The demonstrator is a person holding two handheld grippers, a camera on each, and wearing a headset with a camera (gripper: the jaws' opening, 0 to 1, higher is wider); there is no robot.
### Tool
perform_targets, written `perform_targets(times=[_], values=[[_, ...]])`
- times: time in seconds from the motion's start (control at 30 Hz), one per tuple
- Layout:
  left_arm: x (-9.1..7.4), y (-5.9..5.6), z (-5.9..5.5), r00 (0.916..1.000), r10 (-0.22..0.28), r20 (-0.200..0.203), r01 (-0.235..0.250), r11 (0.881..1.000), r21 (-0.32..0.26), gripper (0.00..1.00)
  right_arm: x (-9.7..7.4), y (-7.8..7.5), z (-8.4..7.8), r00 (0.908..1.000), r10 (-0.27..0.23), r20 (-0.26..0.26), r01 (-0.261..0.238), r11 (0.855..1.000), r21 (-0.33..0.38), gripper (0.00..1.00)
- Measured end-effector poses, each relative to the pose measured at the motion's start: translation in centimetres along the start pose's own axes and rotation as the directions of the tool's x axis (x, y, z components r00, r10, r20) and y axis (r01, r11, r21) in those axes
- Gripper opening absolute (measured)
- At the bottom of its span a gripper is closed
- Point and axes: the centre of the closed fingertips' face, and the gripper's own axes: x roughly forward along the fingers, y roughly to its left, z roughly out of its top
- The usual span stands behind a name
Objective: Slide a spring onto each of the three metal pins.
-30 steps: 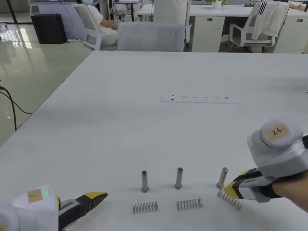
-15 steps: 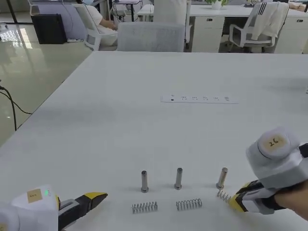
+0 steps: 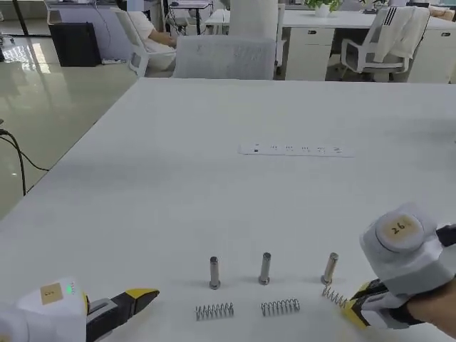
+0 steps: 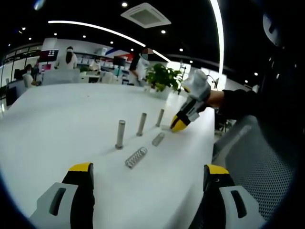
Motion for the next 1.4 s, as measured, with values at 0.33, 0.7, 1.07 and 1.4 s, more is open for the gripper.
perform_targets(times=[0.33, 0.7, 1.07, 1.4], values=[[0.0, -0.1, -0.1, 1.0000, -0.004, -0.004, 0.004, 1.000, -0.001, 0.92, -0.1, 0.0, 0.0, 1.0000, -0.008, -0.001, 0.007, 1.000, -0.004, 0.07], [-0.2, 0.1, 0.4, 0.9998, 0.001, 0.019, -0.001, 1.000, -0.010, 0.91, -0.5, 0.1, 0.3, 0.9999, -0.005, 0.012, 0.005, 1.000, 0.021, 0.07], [-0.2, -0.1, 0.5, 0.9997, -0.008, 0.023, 0.008, 1.000, 0.006, 0.84, -1.7, 1.4, 1.3, 0.9988, 0.022, 0.043, -0.023, 1.000, 0.013, 0.07], [0.0, -1.9, 0.4, 0.9957, -0.092, -0.011, 0.092, 0.995, 0.047, 0.70, -2.4, 3.8, 2.0, 0.9967, 0.072, 0.038, -0.070, 0.997, -0.041, 0.07]])
